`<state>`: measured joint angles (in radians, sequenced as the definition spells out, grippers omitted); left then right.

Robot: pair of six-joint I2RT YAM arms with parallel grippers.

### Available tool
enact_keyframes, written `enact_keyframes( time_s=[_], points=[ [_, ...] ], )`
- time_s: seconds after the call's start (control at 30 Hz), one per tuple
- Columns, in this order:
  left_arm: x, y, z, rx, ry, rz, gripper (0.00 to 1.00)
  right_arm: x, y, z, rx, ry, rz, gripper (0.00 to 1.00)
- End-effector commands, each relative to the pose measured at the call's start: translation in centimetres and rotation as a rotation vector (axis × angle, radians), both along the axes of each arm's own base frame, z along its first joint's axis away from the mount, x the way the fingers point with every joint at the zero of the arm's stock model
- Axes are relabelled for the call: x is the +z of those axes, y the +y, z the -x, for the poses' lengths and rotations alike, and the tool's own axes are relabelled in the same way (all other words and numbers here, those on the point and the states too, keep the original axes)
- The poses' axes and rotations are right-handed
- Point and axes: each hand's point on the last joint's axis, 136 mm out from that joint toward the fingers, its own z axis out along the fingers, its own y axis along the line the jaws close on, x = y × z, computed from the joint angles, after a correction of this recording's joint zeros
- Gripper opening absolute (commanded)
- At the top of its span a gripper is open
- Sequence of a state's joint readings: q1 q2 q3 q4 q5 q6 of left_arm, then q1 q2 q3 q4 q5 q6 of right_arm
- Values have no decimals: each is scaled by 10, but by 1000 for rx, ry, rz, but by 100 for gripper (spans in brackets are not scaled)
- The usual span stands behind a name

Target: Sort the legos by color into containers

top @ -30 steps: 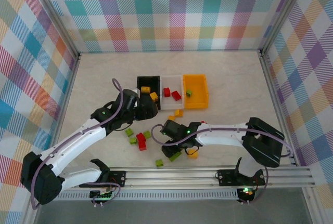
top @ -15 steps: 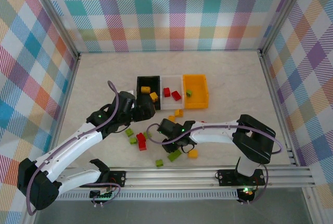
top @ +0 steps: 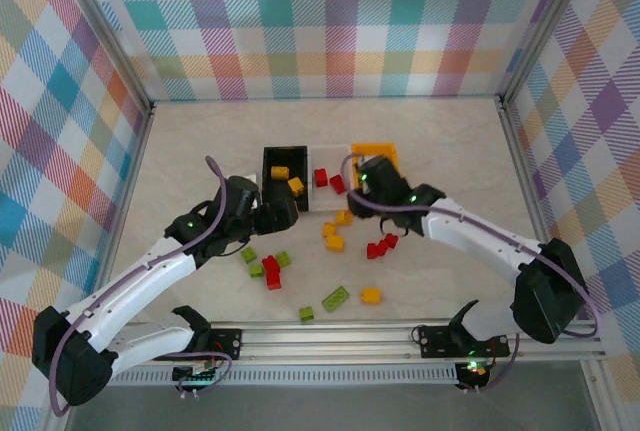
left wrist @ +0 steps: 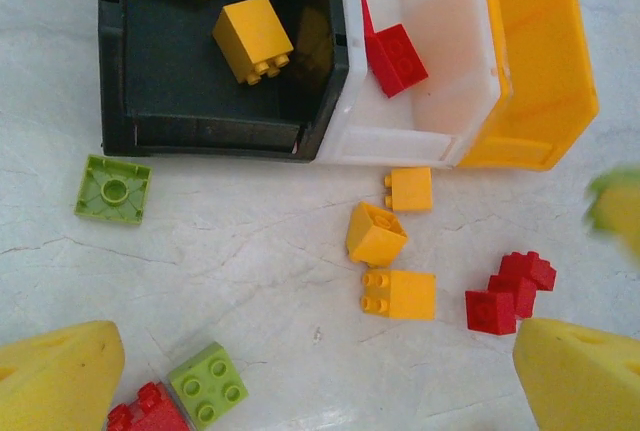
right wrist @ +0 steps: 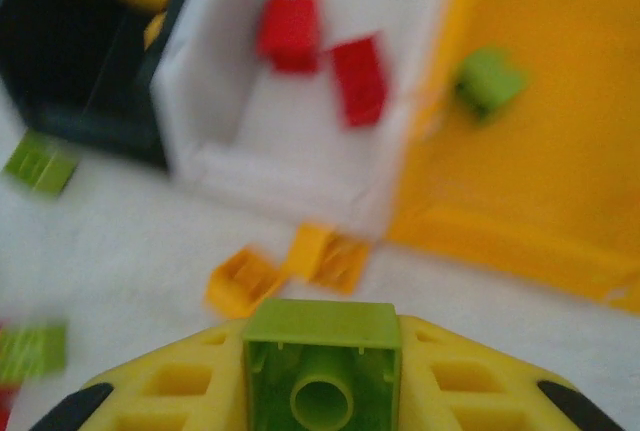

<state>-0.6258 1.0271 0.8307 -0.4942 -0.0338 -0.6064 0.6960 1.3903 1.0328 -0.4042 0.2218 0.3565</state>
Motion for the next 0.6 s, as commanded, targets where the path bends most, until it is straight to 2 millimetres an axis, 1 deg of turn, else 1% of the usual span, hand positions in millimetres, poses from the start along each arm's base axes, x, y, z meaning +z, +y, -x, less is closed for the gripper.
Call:
enact_keyframes(
  time_s=[0.0,0.1,0.13,0.17,0.23,0.3,0.37,0.47,0.57],
  points=[
    [-9,-1,5,-13,25,7,100,-2,-19,-33,-80,13,30,32],
    [-14,-2,7,-16,39,11,100,-11,-28,-68,-143,37,37,33],
    [-14,-3,7,-18,41,14,100,-19,-31,-79,-160,57,52,33],
    [-16,-3,8,-19,47,16,100,-22,-31,-89,-173,66,55,33],
    [-20,-4,10,-21,59,19,100,-30,-30,-103,-181,87,71,33],
    [-23,-4,11,-25,67,22,100,-38,-29,-112,-190,106,82,35],
    [-25,-5,13,-31,75,22,100,-43,-29,-118,-202,121,84,39],
    [-27,-6,14,-38,77,18,100,-44,-27,-123,-214,130,71,52],
    [-26,-10,16,-64,78,17,100,-35,-23,-124,-212,121,42,63]
  ],
)
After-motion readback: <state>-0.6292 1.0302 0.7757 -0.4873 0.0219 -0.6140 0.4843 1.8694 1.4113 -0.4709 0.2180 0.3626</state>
